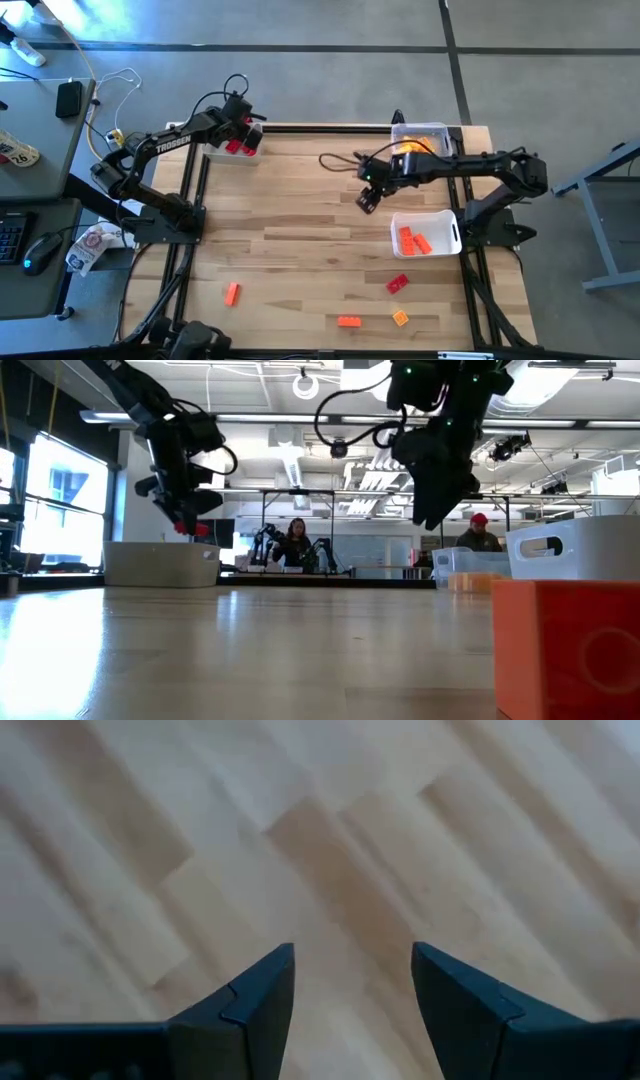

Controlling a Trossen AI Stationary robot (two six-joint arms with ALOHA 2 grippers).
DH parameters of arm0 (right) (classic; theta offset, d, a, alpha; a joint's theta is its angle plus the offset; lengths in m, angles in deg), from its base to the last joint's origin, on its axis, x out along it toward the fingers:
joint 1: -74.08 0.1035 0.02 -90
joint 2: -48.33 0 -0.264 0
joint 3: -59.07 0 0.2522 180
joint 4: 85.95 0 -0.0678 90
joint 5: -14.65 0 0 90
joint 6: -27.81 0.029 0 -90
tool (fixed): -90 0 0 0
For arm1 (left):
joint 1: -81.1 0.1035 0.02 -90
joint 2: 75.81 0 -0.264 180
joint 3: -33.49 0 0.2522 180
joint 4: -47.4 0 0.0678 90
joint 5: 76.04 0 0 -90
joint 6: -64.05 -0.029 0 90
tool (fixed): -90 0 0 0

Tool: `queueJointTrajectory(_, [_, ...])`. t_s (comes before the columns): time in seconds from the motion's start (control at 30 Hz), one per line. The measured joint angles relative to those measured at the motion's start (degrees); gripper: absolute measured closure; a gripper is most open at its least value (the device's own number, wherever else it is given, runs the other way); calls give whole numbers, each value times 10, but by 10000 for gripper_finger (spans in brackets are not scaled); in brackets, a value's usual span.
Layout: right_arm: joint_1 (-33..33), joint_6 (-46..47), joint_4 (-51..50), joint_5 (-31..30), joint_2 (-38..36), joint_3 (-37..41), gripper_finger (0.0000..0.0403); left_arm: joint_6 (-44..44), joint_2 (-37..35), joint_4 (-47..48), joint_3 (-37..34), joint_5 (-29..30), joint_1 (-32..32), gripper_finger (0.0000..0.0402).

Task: Sort & place blocks by color
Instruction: Put the red game piece into the gray bin

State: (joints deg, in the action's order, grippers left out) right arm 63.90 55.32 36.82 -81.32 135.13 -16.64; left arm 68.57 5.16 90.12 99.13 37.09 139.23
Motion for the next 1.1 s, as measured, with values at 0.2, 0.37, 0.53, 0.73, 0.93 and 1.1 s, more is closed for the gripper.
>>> queueJointTrajectory(0.2, [49,27,0,5,0,0,214,24,16,4,0,-40,-1,290])
queueJointTrajectory(0.37, [85,49,-1,6,0,0,214,28,49,4,0,-31,0,289])
queueJointTrajectory(0.53, [109,61,-11,68,0,0,214,15,67,4,0,-32,0,288])
queueJointTrajectory(0.73, [153,57,-10,103,0,0,214,23,67,4,0,-43,0,262])
queueJointTrajectory(0.93, [208,56,-11,103,0,0,214,28,66,10,0,-41,0,222])
queueJointTrajectory(1.1, [252,57,-11,103,0,0,214,28,66,15,0,-41,0,200])
